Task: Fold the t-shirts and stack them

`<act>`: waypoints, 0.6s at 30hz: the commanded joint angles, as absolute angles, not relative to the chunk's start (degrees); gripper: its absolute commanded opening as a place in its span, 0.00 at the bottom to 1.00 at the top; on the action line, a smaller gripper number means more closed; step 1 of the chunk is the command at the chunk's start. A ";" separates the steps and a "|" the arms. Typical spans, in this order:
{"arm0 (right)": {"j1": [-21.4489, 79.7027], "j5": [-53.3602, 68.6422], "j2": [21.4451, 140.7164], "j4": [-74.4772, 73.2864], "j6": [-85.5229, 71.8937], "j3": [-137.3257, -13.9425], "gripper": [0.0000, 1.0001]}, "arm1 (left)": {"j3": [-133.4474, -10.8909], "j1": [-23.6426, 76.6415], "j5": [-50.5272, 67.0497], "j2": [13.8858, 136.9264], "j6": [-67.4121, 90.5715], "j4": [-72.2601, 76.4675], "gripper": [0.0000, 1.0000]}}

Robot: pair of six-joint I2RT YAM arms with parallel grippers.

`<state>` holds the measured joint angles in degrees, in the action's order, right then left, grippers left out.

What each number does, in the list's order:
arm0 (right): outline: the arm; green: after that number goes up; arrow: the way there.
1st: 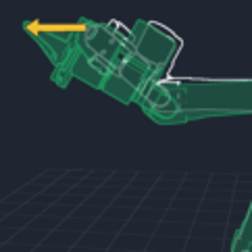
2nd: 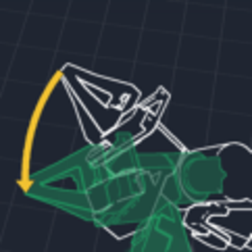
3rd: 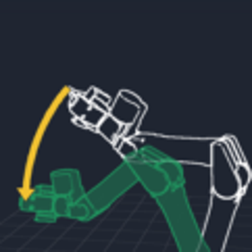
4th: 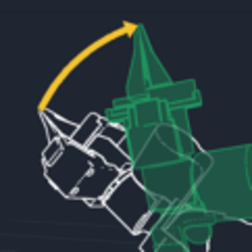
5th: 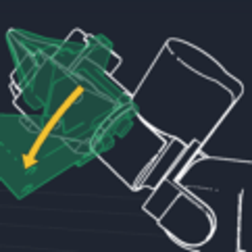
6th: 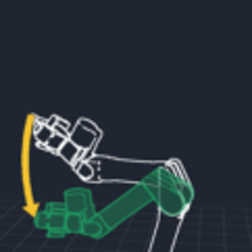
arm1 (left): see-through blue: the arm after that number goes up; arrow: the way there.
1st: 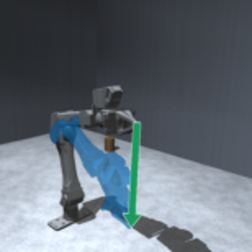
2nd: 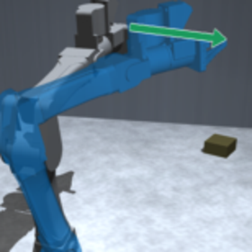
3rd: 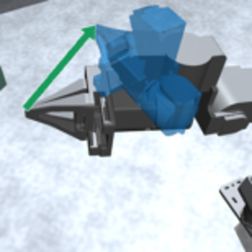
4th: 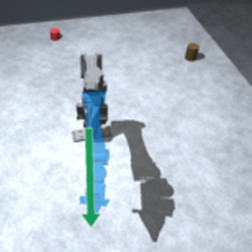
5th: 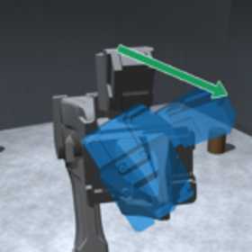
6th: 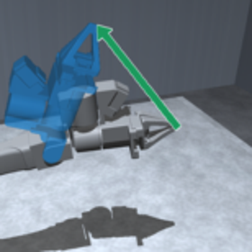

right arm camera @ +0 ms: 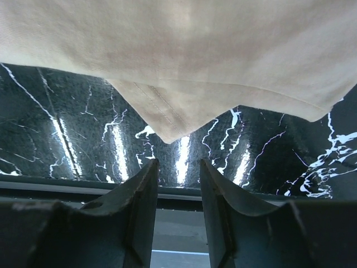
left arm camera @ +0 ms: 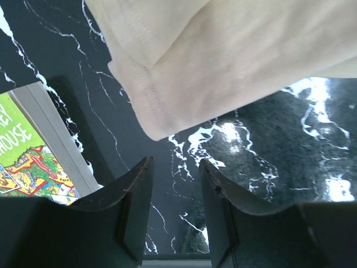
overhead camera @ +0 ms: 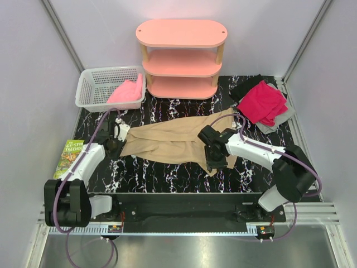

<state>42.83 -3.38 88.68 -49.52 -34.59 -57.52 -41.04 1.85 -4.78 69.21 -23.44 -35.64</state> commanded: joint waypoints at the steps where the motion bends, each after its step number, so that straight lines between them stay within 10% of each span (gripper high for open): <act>1: 43.59 -3.78 90.60 -46.67 -35.42 -56.43 0.43 | -40.96 0.70 -4.13 70.48 -24.43 -31.64 0.43; 18: 43.68 -2.73 99.31 -39.47 -35.51 -54.76 0.28 | -41.04 0.35 -1.32 74.78 -22.94 -29.80 0.43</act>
